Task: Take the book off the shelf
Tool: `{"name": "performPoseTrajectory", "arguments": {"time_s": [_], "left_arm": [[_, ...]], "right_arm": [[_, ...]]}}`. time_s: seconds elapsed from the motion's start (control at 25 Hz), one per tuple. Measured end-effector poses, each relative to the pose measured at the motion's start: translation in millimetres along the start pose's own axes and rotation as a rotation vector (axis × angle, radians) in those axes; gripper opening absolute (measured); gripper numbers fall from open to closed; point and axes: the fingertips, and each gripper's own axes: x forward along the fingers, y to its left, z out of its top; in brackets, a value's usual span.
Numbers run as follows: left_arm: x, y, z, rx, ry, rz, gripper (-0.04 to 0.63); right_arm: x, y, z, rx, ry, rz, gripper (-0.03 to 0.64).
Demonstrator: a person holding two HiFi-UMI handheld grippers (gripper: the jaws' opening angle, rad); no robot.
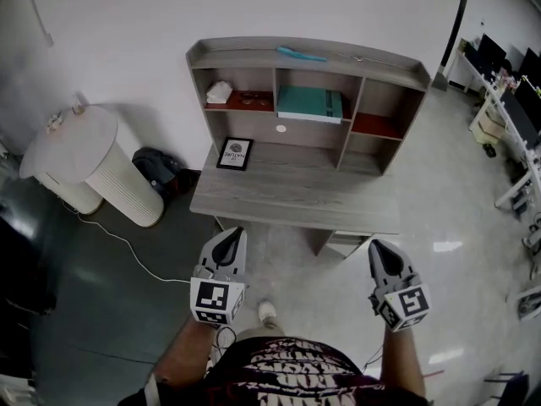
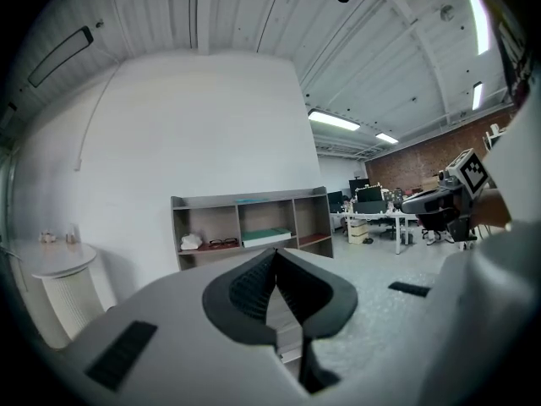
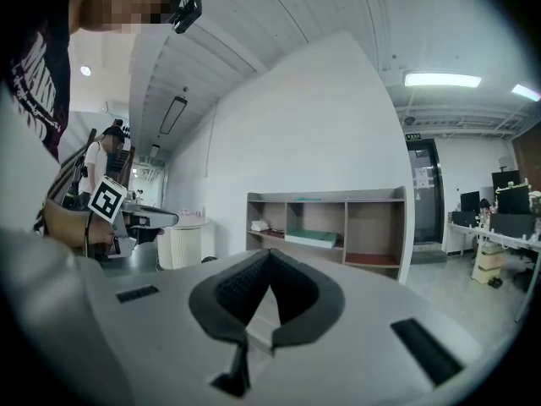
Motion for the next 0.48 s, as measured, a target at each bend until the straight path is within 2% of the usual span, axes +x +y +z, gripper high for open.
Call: {"name": "performPoseTrajectory", "arguments": {"time_s": [0.48], "left_arm": [[80.3,86.9,-1.3,-0.006,-0.016,-0.048,0.006]], "right_arm": [[121.5,1.4,21.9,-0.005,0.000,-0.017,0.005]]}}
